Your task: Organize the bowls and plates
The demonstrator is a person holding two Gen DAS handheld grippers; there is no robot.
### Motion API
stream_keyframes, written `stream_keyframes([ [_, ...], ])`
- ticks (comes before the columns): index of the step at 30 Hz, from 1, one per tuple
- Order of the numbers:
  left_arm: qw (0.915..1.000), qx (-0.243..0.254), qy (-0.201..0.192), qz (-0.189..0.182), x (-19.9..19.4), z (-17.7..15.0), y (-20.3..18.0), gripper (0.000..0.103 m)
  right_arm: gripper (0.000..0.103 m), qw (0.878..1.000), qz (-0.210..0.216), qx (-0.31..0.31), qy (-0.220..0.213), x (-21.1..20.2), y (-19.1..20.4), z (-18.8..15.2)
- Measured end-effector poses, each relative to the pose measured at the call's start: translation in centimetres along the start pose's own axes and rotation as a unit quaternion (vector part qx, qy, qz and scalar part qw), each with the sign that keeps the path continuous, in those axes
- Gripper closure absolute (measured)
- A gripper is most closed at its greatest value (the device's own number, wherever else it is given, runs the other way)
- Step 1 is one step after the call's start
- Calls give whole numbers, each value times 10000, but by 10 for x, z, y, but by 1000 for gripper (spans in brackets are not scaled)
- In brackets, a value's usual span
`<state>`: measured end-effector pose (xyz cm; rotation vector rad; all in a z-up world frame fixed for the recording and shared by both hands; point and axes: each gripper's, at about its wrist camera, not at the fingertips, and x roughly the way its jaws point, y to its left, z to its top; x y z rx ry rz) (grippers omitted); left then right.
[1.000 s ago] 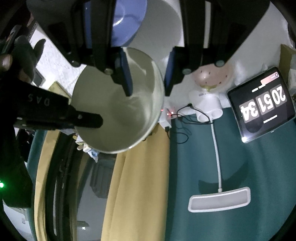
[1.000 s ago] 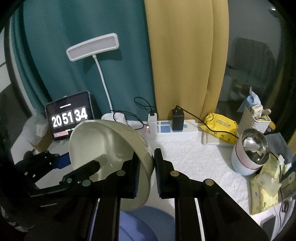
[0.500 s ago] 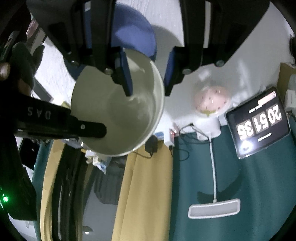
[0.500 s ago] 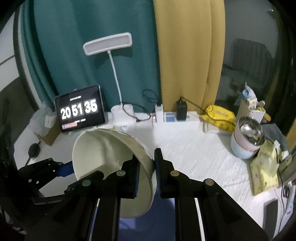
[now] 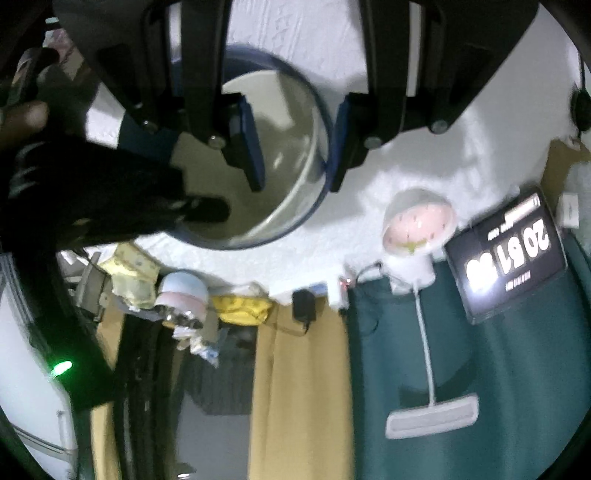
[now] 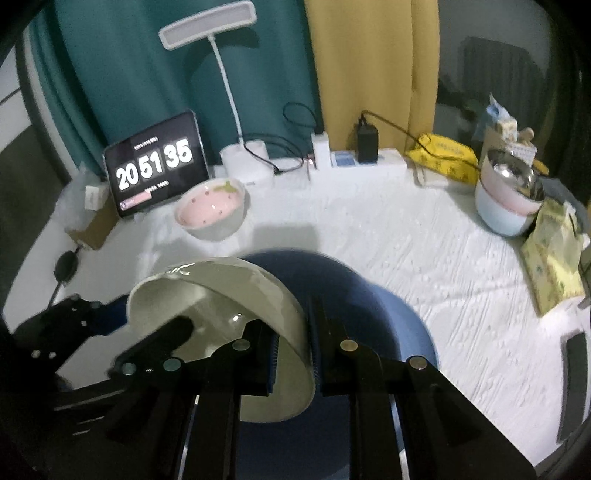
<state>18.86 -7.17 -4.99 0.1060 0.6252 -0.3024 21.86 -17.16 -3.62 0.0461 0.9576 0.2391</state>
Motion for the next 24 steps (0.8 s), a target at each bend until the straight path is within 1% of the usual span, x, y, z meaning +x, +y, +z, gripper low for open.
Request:
stream_keyframes([
  [1, 9999, 102, -51, -41, -2, 0, -4, 67, 86, 10000, 26, 30, 25, 2, -1, -2],
  [2, 9998, 192, -73, 14, -3, 0, -10, 67, 86, 10000, -48, -1, 24, 4, -1, -5],
  [4, 9996, 195, -78, 201, -3, -1, -11, 67, 85, 9996, -270, -50, 44, 9, -2, -7],
  [5, 9996, 122, -63, 242, -4, -1, -8, 66, 84, 9994, -333, -3, 30, 11, -5, -8],
  [8, 9990, -110, -80, 421, -8, -4, 7, 66, 84, 9996, -253, 79, -96, 4, -12, -9],
  [10, 9981, -373, -75, 488, -12, -8, 24, 66, 84, 9995, -203, 35, -248, -8, -15, -10],
  [12, 9961, -749, -15, 465, -13, -15, 45, 66, 84, 9984, -307, 35, -469, -24, -22, -12],
  [14, 9945, -976, 146, 337, -7, -20, 56, 66, 84, 9967, -453, 156, -660, -38, -34, -15],
  [16, 9919, -1194, 431, 1, 4, -27, 62, 66, 83, 9956, -545, 292, -697, -41, -44, -18],
  [17, 9902, -1285, 520, -177, 8, -30, 63, 66, 80, 9958, -556, 334, -640, -39, -49, -19],
  [19, 9872, -1396, 636, -437, 14, -33, 60, 63, 79, 9974, -500, 385, -348, -26, -55, -23],
  [21, 9870, -1315, 717, -586, 21, -35, 52, 60, 79, 9984, -226, 490, -139, -15, -57, -26],
  [22, 9855, -1283, 871, -692, 29, -38, 48, 60, 79, 9988, -54, 494, -18, -9, -56, -28],
  [23, 9822, -1339, 1041, -803, 37, -41, 46, 60, 80, 9987, 81, 497, 125, -1, -54, -29],
  [24, 9785, -1412, 1129, -989, 42, -44, 44, 60, 81, 9985, 60, 519, 172, 4, -54, -30],
])
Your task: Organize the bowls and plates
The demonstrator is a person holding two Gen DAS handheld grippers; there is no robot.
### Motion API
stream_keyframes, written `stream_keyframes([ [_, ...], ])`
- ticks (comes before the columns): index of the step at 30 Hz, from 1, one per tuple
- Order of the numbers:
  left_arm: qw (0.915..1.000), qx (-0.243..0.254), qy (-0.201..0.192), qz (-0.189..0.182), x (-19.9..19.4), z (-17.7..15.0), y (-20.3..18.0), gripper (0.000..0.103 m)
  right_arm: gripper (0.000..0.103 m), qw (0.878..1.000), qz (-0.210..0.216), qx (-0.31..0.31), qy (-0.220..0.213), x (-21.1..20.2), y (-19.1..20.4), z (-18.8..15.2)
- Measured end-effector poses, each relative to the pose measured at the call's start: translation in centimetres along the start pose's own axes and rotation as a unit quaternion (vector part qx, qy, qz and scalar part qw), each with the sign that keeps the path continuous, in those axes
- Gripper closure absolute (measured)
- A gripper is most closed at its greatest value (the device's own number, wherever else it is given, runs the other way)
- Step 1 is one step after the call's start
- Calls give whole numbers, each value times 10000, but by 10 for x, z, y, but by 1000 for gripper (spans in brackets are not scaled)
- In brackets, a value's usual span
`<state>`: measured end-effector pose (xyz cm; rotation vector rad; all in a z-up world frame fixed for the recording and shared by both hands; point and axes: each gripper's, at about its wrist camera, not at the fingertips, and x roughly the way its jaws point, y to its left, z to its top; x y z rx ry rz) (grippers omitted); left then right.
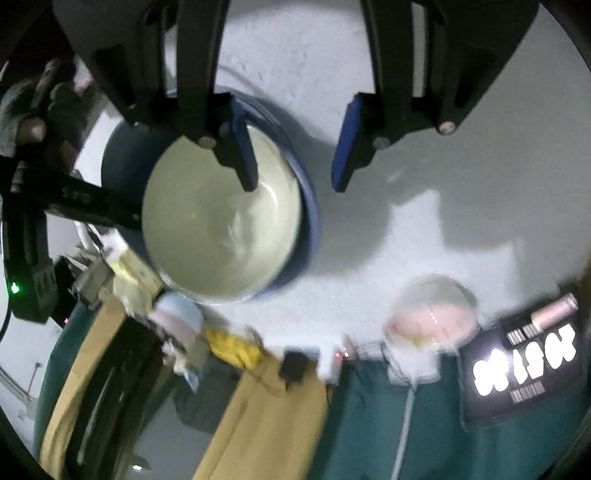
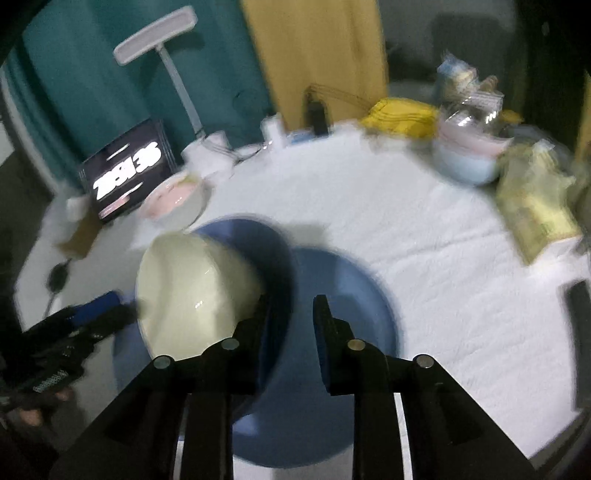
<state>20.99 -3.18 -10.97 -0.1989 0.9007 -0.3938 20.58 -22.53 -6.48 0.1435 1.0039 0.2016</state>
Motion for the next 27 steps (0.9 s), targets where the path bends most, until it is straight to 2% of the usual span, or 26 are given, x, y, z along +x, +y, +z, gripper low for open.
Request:
stream_keyframes([
  [2, 9994, -49, 82, -341, 8, -5, -3, 61, 86, 9999, -61, 136, -54, 5, -1, -2],
  [5, 9995, 96, 48, -284, 4, -7, -7, 62, 88, 9996, -48, 271, -97, 2, -2, -2],
  [8, 9993, 53, -18, -362, -8, -9, -5, 63, 88, 9978, 255, 606, -66, -2, -8, 2],
  [10, 9995, 63, -193, -224, -22, -9, -2, 63, 88, 9973, 370, 635, -97, -5, -5, 5],
  [14, 9984, -161, -527, -119, -45, -7, 14, 63, 88, 9980, 479, 363, -178, -10, 27, 15],
  [17, 9972, -263, -682, 164, -63, -10, 33, 63, 88, 9982, 563, 137, -147, -5, 53, 20],
  [21, 9951, -619, -607, 475, -72, -23, 73, 63, 88, 9975, 671, -182, 106, 21, 93, 21],
  [27, 9897, -969, -488, 938, -72, -41, 121, 63, 88, 9931, 805, -581, 618, 69, 147, 4],
])
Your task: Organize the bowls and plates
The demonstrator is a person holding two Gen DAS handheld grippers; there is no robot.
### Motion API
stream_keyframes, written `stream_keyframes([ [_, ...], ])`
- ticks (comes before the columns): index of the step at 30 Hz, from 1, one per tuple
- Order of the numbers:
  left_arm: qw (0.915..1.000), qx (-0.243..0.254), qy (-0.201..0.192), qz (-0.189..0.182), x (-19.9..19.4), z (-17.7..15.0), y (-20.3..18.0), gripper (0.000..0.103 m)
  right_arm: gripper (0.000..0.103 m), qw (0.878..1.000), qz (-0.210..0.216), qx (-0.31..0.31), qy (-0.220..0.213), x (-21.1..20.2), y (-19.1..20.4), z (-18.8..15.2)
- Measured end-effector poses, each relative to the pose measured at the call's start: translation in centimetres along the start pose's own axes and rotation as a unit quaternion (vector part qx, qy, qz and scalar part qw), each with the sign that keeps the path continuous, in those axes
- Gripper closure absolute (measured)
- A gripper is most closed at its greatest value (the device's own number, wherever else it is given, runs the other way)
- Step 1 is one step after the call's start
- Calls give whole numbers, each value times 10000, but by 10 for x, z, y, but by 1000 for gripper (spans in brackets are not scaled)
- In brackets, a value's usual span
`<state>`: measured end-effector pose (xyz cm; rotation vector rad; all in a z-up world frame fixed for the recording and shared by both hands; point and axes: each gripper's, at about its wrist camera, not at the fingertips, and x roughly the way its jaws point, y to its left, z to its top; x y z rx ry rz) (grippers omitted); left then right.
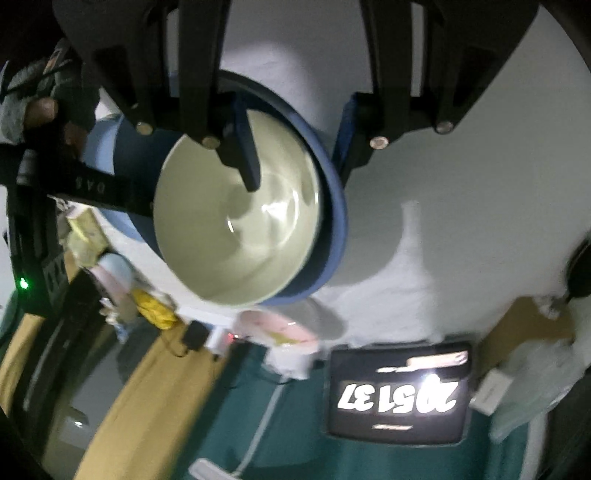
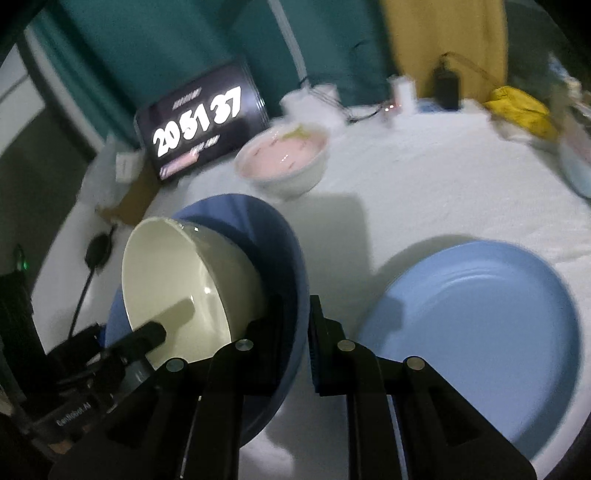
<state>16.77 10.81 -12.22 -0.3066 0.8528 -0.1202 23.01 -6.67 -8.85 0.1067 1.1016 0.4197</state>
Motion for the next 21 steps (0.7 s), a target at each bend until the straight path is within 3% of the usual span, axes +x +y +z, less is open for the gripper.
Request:
stream_keyframes([
  [5, 9999, 37, 13, 118, 3, -1, 5, 62, 88, 9999, -49, -129, 7, 11, 10, -1],
  [7, 9968, 114, -289, 740, -15, 1, 1, 58, 88, 9999, -80, -72, -118, 1, 4, -2],
  [9, 9920, 195, -701, 1034, -40, 0, -9, 58, 77, 9994, -149, -41, -317, -18, -9, -4],
  [10, 9889, 258, -948, 1115, -53, -1, -19, 57, 62, 9990, -170, 11, -411, -27, -16, -5],
  [11, 9879, 370, -1087, 1044, -62, -2, -31, 57, 54, 9983, -205, 67, -533, -41, -25, -7],
  [13, 9877, 585, -1233, 764, -74, -4, -55, 57, 54, 9949, -612, 30, -797, -62, -35, -10],
  [15, 9884, 877, -1227, 169, -78, -10, -92, 56, 54, 9910, -858, 55, -1028, -87, -53, -13],
  [17, 9867, 1277, -965, -292, -65, -18, -127, 56, 54, 9857, -1172, 122, -1207, -106, -72, -16],
  [19, 9871, 1424, -579, -453, -42, -28, -154, 56, 54, 9785, -1540, 252, -1350, -120, -97, -23],
  [21, 9885, 1432, -84, -487, -12, -38, -168, 56, 54, 9777, -1633, 510, -1218, -122, -123, -30],
])
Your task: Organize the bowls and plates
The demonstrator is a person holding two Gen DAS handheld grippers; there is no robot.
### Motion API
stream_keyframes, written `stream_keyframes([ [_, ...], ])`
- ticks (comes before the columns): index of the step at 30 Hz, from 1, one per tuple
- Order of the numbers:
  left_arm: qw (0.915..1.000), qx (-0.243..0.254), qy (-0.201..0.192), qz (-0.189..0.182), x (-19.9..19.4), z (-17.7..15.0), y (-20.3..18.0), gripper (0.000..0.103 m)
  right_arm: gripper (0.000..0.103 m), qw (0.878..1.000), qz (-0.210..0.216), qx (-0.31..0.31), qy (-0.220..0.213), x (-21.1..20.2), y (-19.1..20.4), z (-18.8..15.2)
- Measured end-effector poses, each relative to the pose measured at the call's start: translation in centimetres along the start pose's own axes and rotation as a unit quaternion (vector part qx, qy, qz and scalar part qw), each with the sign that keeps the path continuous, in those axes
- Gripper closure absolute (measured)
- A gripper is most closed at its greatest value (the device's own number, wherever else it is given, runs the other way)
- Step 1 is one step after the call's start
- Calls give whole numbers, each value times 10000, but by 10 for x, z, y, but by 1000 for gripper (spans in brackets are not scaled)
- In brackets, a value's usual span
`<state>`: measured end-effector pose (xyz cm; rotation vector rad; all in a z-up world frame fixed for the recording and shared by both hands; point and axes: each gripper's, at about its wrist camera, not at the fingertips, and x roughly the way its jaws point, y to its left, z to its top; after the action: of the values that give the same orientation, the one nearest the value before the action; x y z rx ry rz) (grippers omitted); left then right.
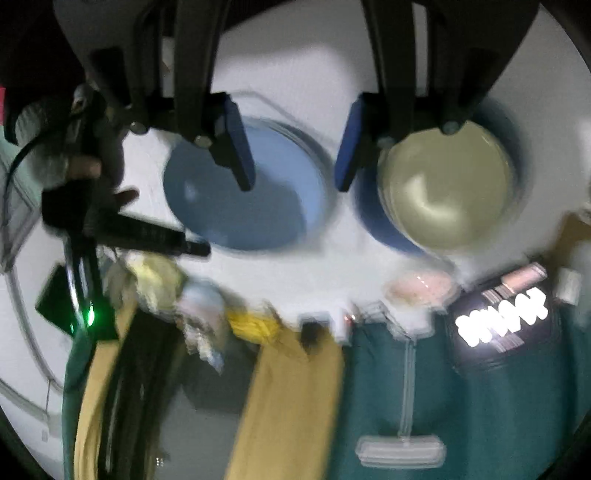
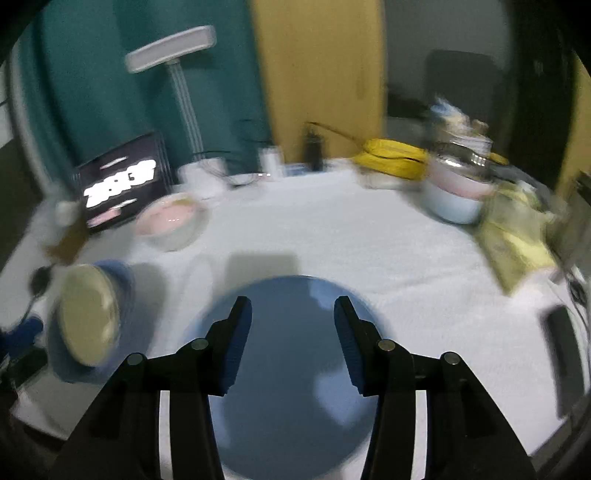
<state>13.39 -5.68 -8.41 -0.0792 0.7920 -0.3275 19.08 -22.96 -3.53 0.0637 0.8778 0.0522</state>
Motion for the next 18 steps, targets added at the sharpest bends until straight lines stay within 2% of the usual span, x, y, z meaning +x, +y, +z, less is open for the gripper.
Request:
stream_keyframes([
  [3, 9979, -69, 551, 340, 41, -10, -11, 56, 54, 9991, 41, 281, 307, 14, -29, -13],
  [5, 9952, -152, 768, 580, 52, -14, -12, 56, 54, 9980, 206, 363, 473, 22, -39, -22],
  [7, 9922, -236, 896, 837, 57, -19, -11, 56, 54, 9966, 381, 417, 596, 29, -44, -27],
  [12, 9894, -378, 996, 988, 75, -16, -9, 56, 54, 9927, 730, 538, 800, 47, -47, -32],
  [15, 9893, -366, 1124, 853, 93, -14, -15, 56, 68, 9905, 883, 742, 747, 52, -56, -31],
  [18, 9895, -398, 1039, 920, 103, -9, -18, 56, 74, 9892, 971, 836, 711, 57, -68, -26],
])
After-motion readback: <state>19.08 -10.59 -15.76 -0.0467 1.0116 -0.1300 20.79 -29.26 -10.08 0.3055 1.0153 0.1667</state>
